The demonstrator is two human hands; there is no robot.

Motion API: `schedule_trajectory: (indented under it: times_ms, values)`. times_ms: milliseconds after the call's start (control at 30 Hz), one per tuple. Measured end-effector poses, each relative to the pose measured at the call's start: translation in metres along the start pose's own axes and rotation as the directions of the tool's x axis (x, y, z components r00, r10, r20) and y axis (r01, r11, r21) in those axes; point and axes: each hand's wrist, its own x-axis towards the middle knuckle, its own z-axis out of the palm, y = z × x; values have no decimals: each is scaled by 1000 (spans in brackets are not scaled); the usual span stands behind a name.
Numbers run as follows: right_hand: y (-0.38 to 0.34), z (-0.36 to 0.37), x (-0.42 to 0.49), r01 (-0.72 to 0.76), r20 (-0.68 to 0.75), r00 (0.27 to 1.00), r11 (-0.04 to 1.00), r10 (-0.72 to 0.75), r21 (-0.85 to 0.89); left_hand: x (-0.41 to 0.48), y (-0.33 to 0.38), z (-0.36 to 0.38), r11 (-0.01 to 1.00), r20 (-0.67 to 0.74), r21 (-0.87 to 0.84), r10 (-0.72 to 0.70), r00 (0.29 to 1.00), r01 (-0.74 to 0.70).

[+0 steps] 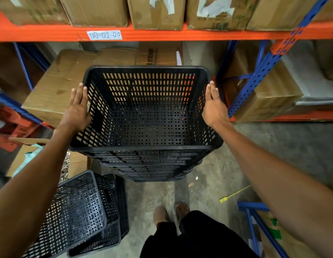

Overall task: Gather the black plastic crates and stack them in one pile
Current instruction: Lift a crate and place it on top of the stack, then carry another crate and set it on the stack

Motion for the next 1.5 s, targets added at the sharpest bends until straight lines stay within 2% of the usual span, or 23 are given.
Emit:
schedule_trajectory:
  times_ms: [167, 367, 433, 533, 600, 700, 800, 867, 933, 1033, 1133, 1167, 1233, 1333, 1400, 1500]
  values:
    - [2, -4, 0, 15, 42, 999, 997, -19, 81, -1, 0, -4, 998, 40, -41, -37, 999, 39]
    - [-17, -23, 1, -14, 114, 993, 1000, 12, 16, -1, 27, -26, 987, 47, 39, -155, 987, 153]
    - [-49, -34, 2, 45, 121, 991, 995, -56, 92, -8, 42, -39, 984, 26, -3, -177, 984, 177]
    - [-117, -50, -10, 200, 115, 966, 948, -233, 247, -33, 56, -58, 981, -7, -72, -181, 983, 181]
    - [-163, -56, -25, 305, 59, 939, 902, -338, 306, -54, 49, -67, 975, -65, -96, -206, 976, 200]
    - [-229, -58, -58, 427, 0, 889, 832, -457, 355, -103, 14, -76, 951, -124, -95, -305, 944, 294]
    - [-281, -44, -96, 515, -32, 837, 768, -546, 381, -161, -30, -69, 905, -82, -116, -420, 904, 410]
    - [-326, -26, -128, 592, -27, 774, 708, -633, 385, -212, -74, -61, 869, -50, -141, -484, 874, 474]
    - [-359, -1, -159, 643, 20, 728, 693, -685, 325, -256, -118, -40, 827, 21, -124, -550, 835, 548]
    - [-394, 40, -194, 669, 33, 739, 738, -673, 81, -318, -182, 0, 742, 117, -142, -644, 756, 655]
    - [-426, 88, -218, 726, 24, 684, 677, -729, -119, -367, -242, 46, 683, 181, -248, -664, 726, 687]
    - [-432, 103, -225, 743, 47, 665, 654, -745, -139, -381, -256, 61, 655, 191, -293, -673, 714, 696]
    - [-440, 137, -235, 731, 89, 683, 675, -725, -101, -402, -285, 94, 606, 216, -338, -694, 686, 720]
    - [-450, 186, -254, 633, 203, 748, 771, -631, 66, -424, -328, 142, 548, 386, -273, -690, 612, 790]
    - [-458, 223, -268, 533, 300, 782, 835, -547, 134, -435, -359, 178, 518, 438, -245, -695, 570, 820]
    - [-473, 300, -282, 292, 458, 819, 939, -345, 184, -440, -404, 251, 458, 446, -218, -738, 506, 862]
